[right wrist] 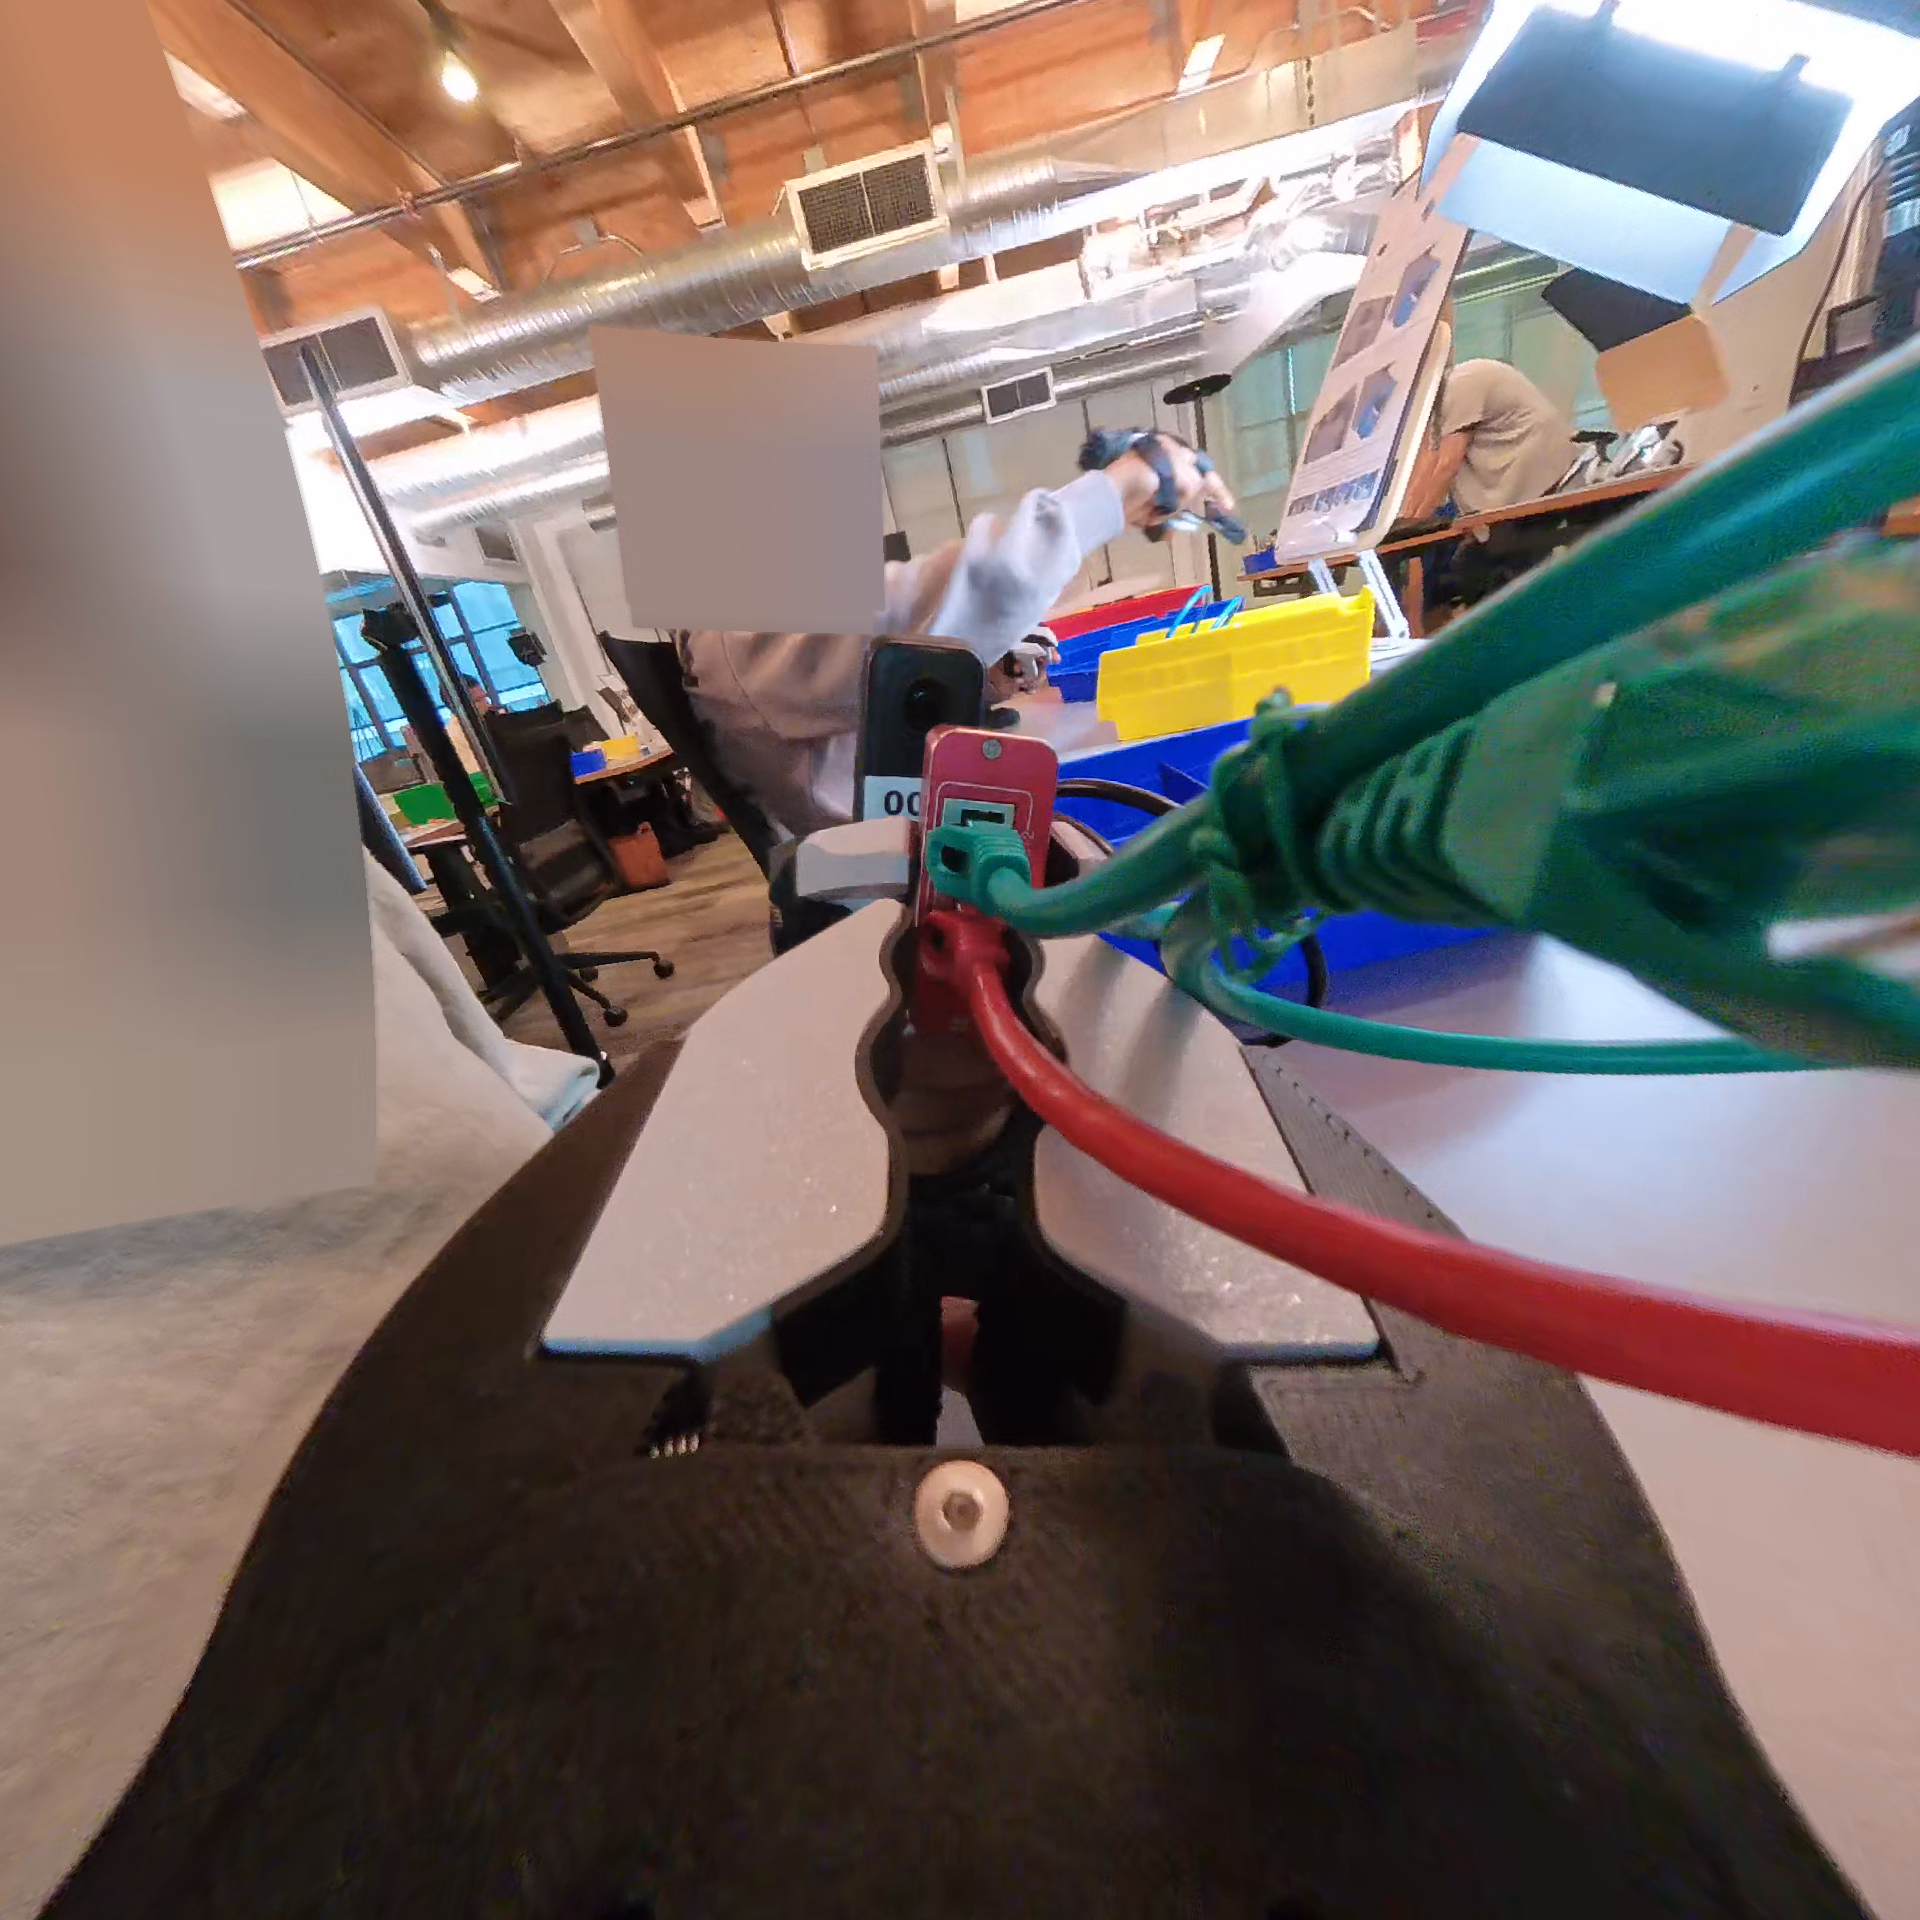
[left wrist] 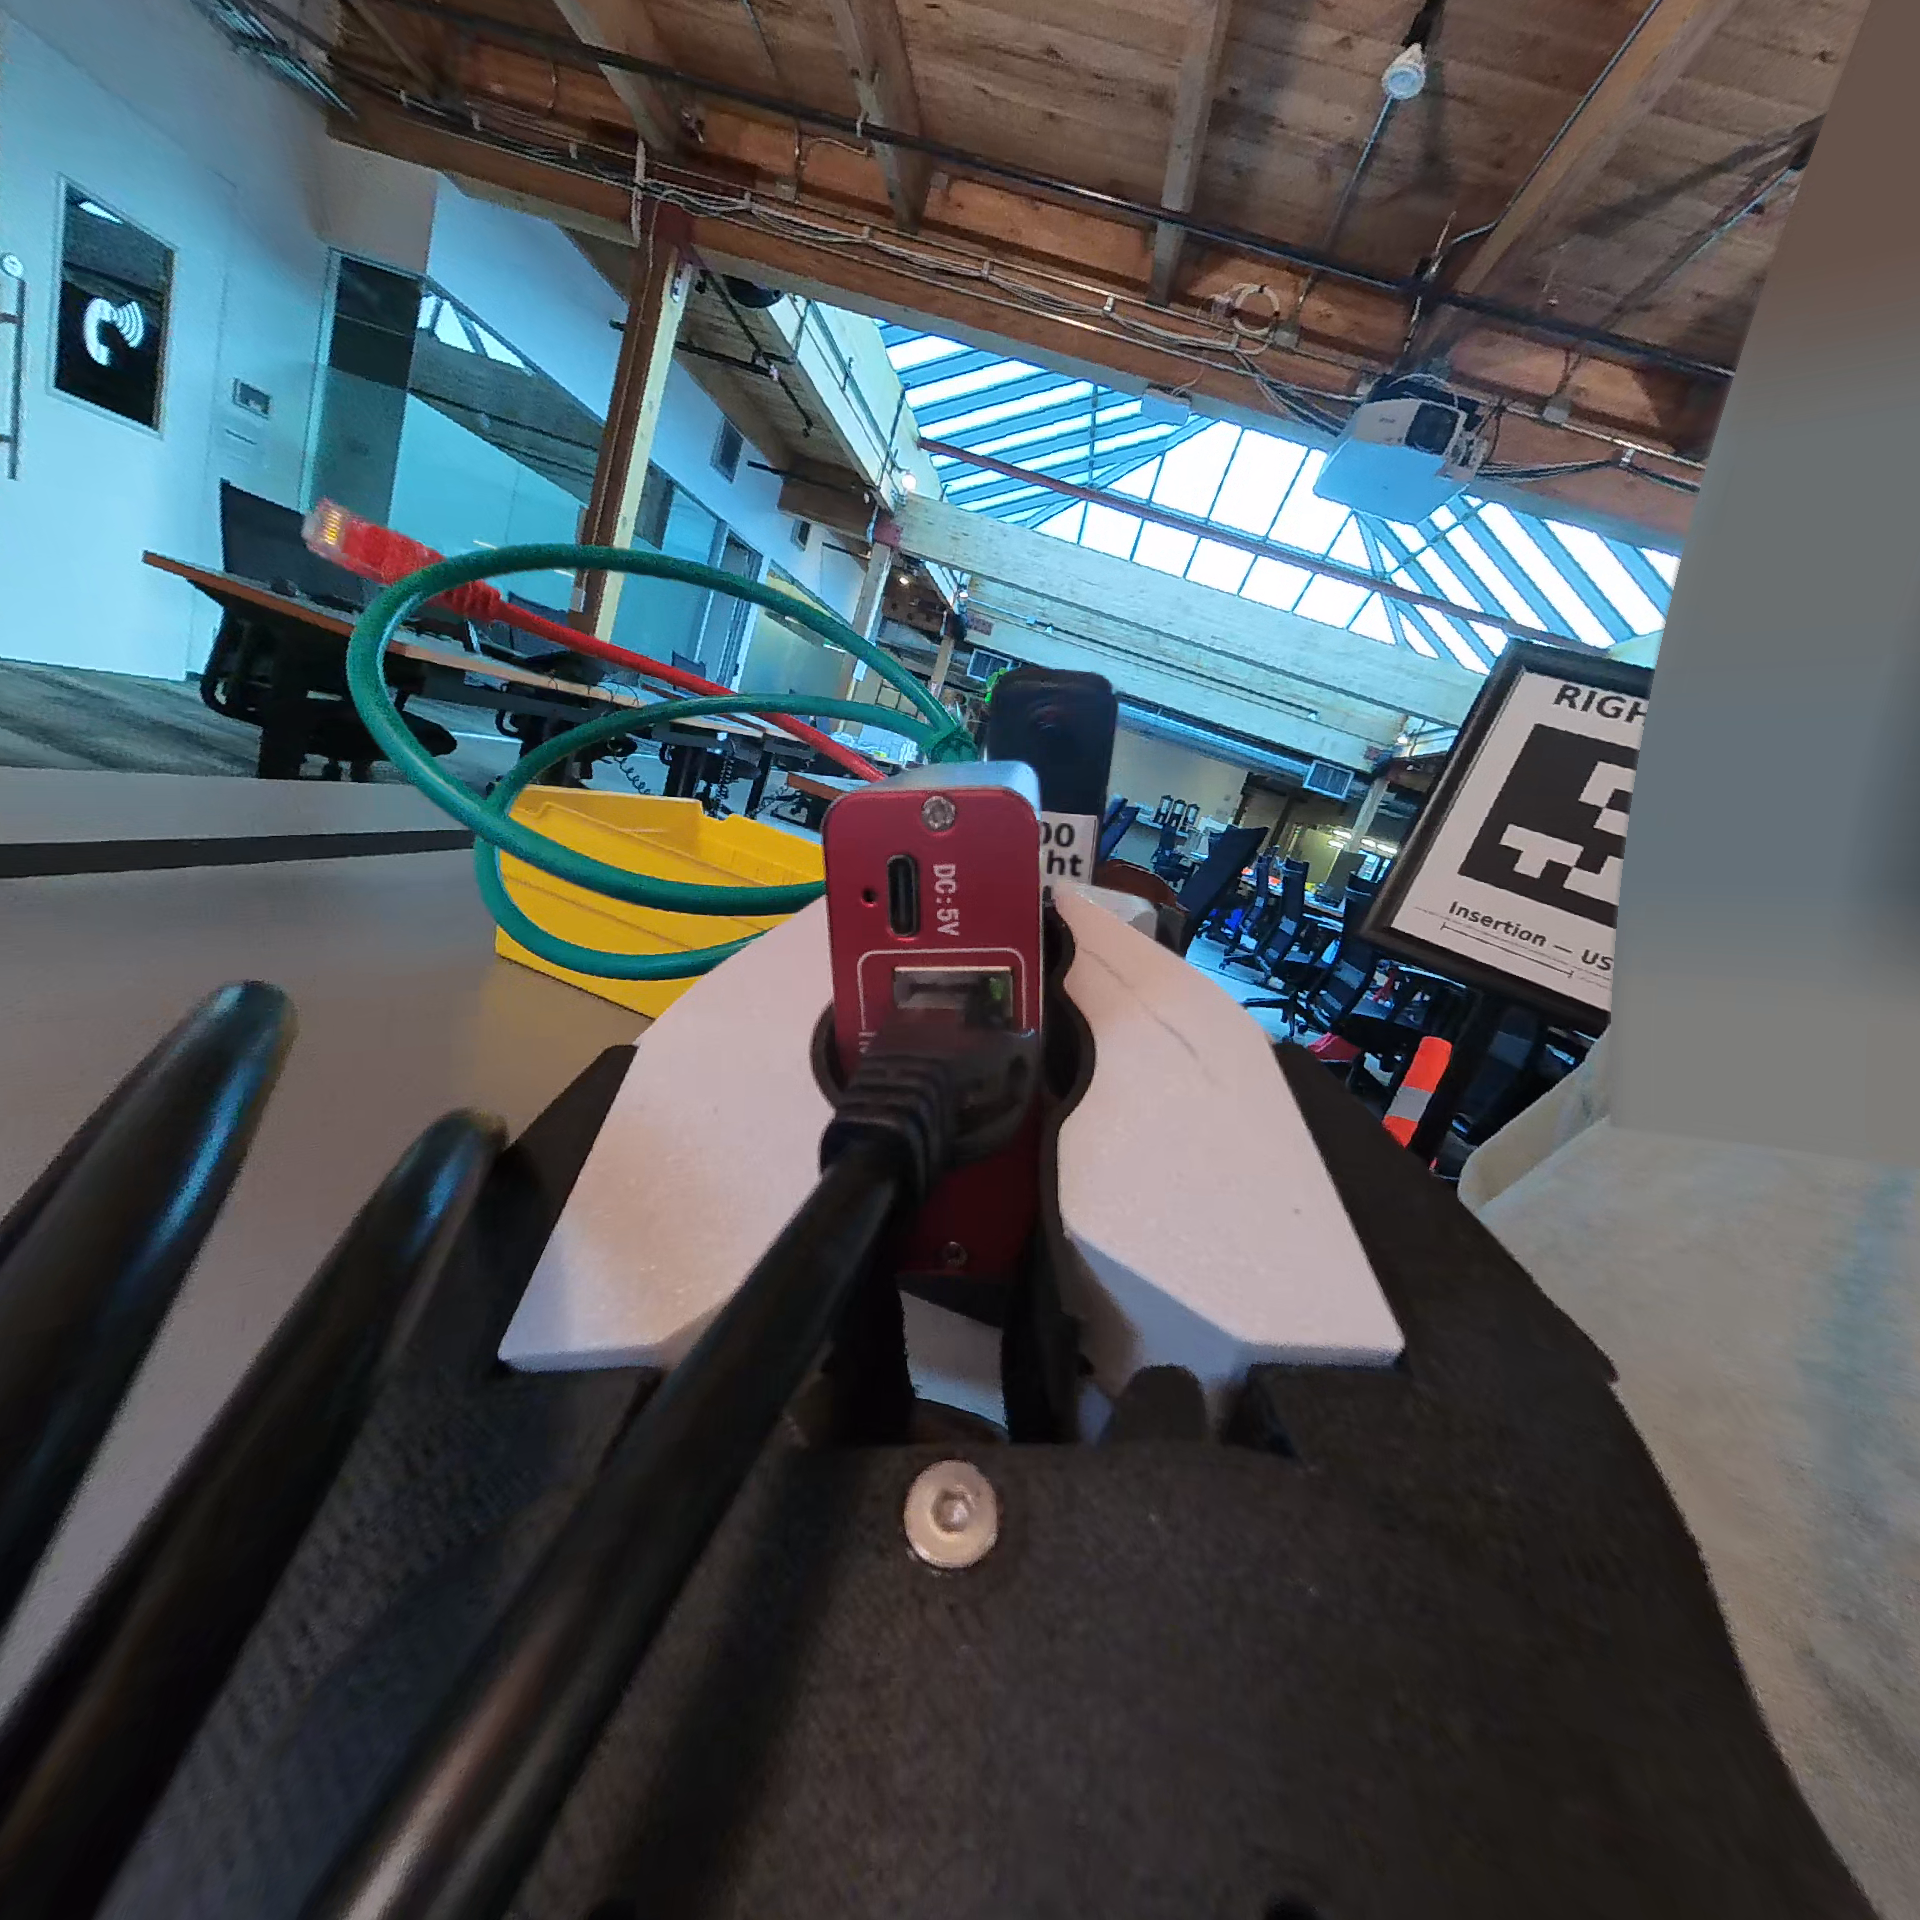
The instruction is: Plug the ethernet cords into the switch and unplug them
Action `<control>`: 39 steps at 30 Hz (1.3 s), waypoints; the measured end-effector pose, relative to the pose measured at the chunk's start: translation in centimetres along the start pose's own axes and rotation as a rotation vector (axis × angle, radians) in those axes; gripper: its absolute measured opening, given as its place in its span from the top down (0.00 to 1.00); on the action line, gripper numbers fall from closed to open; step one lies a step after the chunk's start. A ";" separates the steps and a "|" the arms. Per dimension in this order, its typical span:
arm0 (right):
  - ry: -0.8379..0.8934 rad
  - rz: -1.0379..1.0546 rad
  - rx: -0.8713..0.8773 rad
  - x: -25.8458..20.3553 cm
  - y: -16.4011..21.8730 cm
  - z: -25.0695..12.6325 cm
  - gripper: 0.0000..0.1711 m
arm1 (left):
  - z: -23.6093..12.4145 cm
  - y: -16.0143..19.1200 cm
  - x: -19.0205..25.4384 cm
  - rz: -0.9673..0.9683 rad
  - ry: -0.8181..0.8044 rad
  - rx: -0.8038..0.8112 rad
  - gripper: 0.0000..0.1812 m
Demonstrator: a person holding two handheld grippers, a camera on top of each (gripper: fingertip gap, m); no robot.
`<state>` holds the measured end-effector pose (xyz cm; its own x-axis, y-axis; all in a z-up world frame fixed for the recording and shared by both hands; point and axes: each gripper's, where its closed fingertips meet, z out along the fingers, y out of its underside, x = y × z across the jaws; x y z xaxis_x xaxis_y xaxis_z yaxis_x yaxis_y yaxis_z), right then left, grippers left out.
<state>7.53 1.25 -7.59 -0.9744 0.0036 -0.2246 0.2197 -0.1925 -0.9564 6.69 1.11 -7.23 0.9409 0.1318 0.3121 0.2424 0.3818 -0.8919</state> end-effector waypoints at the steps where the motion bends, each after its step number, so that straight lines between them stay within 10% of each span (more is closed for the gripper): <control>1: 0.011 -0.011 -0.007 0.1 0.1 -0.1 0.91 | 0.0 0.1 0.0 0.008 -0.004 -0.004 0.83; 10: 0.288 -0.441 -0.063 1.3 -0.1 -0.3 0.90 | 0.3 0.1 -0.8 0.060 -0.100 0.017 0.83; 28: 0.335 -0.620 -0.013 -0.4 -1.5 -0.3 0.93 | 0.2 -1.3 0.7 -0.163 0.102 0.163 0.84; 32: 0.477 -0.503 0.140 2.2 -4.5 -6.8 0.93 | -4.2 -5.9 0.3 -0.285 0.238 0.430 0.84; 39: 0.670 -0.420 0.024 3.1 -6.4 -13.7 0.93 | -2.7 -3.1 -1.1 -0.071 0.064 0.255 0.84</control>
<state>3.71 15.96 -4.74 -0.7384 0.6693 0.0825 -0.1687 -0.0649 -0.9835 5.57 -2.66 -5.67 0.9386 0.0410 0.3426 0.2489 0.6073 -0.7545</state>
